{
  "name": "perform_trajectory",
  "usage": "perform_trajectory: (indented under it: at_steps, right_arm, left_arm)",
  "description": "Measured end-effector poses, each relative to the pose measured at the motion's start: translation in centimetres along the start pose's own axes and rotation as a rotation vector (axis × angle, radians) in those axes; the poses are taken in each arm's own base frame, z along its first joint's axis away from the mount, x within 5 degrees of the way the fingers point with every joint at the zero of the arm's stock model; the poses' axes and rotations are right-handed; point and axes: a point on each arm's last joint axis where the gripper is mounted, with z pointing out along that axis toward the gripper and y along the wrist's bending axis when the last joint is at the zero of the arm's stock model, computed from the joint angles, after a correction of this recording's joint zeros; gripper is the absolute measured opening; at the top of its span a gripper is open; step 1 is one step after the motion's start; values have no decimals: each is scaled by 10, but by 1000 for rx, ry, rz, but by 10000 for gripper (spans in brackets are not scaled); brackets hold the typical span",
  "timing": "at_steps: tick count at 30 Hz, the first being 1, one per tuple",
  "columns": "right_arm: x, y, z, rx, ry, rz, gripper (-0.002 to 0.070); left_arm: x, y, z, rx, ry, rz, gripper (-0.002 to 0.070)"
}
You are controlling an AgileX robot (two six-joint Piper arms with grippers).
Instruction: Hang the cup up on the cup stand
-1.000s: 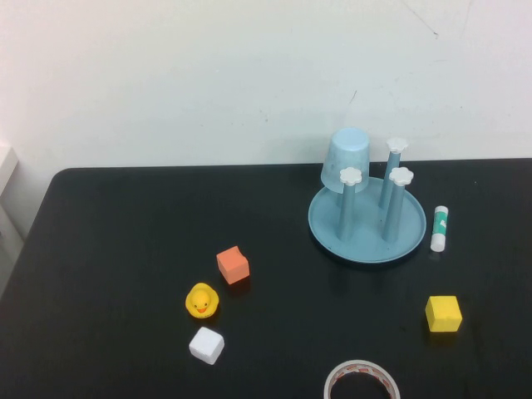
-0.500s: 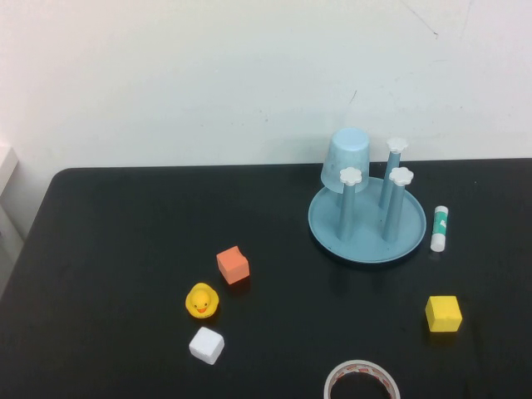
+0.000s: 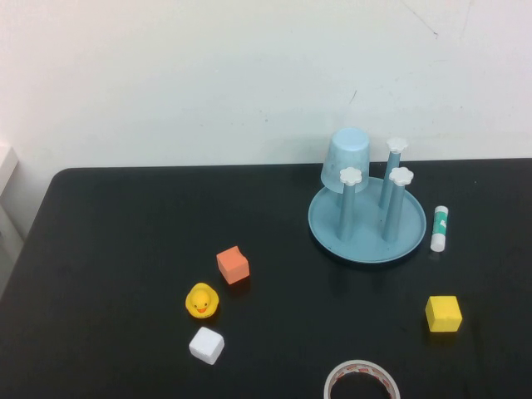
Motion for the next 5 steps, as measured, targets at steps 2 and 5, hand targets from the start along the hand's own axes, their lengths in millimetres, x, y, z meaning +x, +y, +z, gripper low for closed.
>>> perform_trajectory:
  at_steps: [2,5]
  right_arm:
    - [0,0,0,0,0,0,-1]
    - [0,0,0,0,0,0,-1]
  left_arm:
    - [0,0,0,0,0,0,-1]
    - [0,0,0,0,0,0,-1]
